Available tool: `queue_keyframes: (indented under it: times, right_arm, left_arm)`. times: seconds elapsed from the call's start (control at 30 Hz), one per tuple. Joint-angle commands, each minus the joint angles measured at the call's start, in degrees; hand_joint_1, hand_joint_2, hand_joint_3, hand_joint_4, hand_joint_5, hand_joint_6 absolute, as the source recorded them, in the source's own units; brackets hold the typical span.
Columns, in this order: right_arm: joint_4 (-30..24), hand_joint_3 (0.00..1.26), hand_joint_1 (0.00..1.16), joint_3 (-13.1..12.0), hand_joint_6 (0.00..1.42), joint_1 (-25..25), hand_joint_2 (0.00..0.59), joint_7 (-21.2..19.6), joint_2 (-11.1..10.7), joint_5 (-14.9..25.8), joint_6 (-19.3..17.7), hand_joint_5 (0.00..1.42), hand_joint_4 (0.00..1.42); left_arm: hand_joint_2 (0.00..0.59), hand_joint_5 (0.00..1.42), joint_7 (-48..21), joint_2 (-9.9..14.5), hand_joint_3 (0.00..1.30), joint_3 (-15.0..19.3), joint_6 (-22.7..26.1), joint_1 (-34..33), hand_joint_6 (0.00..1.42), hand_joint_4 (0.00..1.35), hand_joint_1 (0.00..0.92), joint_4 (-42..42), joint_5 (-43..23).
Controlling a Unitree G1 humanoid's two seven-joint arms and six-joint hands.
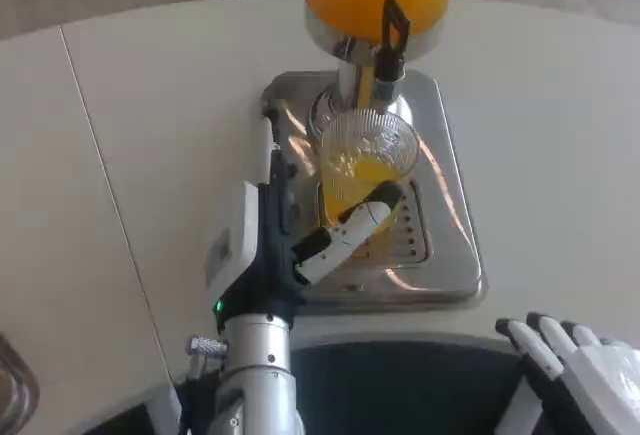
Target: Grasp the cup under the faucet to collect the drink, then remove the cup.
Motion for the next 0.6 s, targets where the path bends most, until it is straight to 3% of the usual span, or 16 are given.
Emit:
queue_keyframes:
  times: [0.03, 0.23, 0.6]
  right_arm:
    - [-0.8, 0.07, 0.64, -0.8, 0.0, -2.8, 0.47, 1.1, 2.7, 0.8, 1.3, 0.0, 0.0]
    - [-0.8, 0.09, 0.69, -1.5, 0.0, -4.4, 0.453, 2.8, 2.2, 1.2, 2.8, 0.0, 0.0]
    - [0.1, 0.1, 0.73, -2.6, 0.0, -6.9, 0.446, 4.8, 1.0, 2.3, 5.4, 0.0, 0.0]
  left_arm:
    - [0.04, 0.26, 2.3, -0.6, 0.0, -0.9, -0.9, -2.0, 0.37, 0.0, 0.348, 2.8, 1.2]
    - [0.06, 0.28, 4.3, -0.5, 0.0, -2.0, -0.6, -4.4, 0.41, 0.0, 0.435, 6.2, 3.1]
    - [0.066, 0.3, 7.8, -1.2, 0.0, -3.1, 2.7, -7.8, 0.44, 0.0, 0.451, 11.7, 5.4]
